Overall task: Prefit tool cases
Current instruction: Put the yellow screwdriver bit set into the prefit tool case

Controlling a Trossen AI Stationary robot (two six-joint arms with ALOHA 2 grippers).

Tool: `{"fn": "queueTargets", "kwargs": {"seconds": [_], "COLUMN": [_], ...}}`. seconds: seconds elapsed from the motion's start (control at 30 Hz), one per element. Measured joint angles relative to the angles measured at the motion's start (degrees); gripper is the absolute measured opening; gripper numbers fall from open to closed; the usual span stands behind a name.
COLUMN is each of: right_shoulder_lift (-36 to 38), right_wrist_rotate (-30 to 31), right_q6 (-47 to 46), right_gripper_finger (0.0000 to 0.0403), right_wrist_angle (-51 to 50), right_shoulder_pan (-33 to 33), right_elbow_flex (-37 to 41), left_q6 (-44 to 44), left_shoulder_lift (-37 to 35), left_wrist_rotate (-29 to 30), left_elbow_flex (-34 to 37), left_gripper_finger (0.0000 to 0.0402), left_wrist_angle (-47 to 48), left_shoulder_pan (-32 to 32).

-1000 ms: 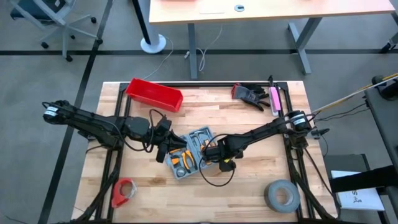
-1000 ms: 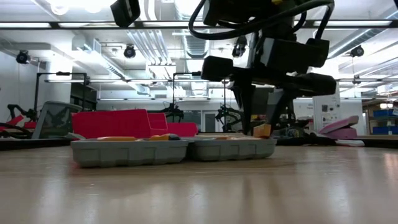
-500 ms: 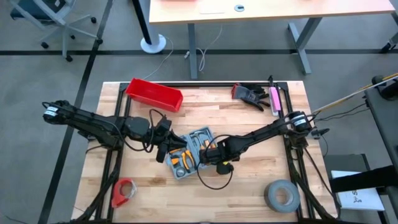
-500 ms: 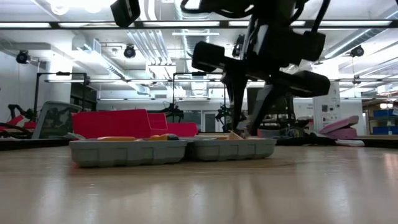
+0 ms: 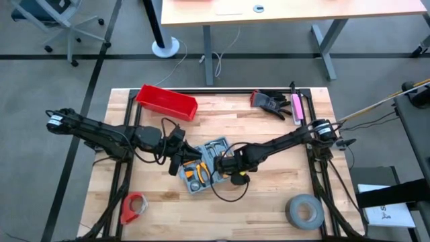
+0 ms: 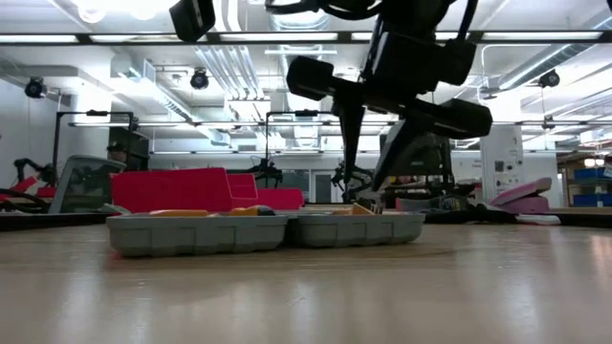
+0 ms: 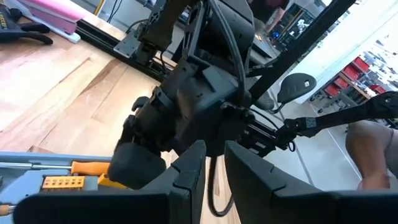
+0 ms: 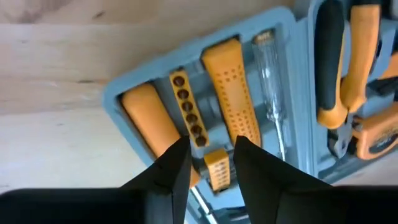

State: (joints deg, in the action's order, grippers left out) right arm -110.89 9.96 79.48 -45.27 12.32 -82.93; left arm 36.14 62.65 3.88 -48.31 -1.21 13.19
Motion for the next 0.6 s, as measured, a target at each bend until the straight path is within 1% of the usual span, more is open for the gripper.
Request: {"fn": "queueTargets", "kwargs": {"seconds": [0.07,0.2,0.47,0.6], "right_shoulder_lift": [0.0,0.0,-2.5,-3.3], "right_wrist_rotate": [-0.2,-2.5,-2.9,-2.9], "right_q6": [0.0,-0.1,-0.2,-0.2], "right_gripper_finger": [0.0098,0.0089,0.0076,0.007], "right_wrist_angle": [-0.2,-0.4,-0.1,2.7], "right_shoulder_pan": [-0.3,-0.4,-0.9,-0.8], "right_elbow_flex": [0.0,0.1,0.2,0.2], "left_q6": [0.0,0.0,0.0,0.0], "left_shoulder_lift": [0.0,0.0,0.0,0.0], "left_wrist_rotate": [0.0,0.0,0.0,0.0], "left_elbow_flex": [0.0,0.0,0.0,0.0], "left_gripper_finger": [0.0066,0.0066,0.0066,0.0066], "left_wrist_angle": [0.0,0.0,0.1,0.1], "left_shoulder_pan": [0.0,0.0,0.0,0.0]}}
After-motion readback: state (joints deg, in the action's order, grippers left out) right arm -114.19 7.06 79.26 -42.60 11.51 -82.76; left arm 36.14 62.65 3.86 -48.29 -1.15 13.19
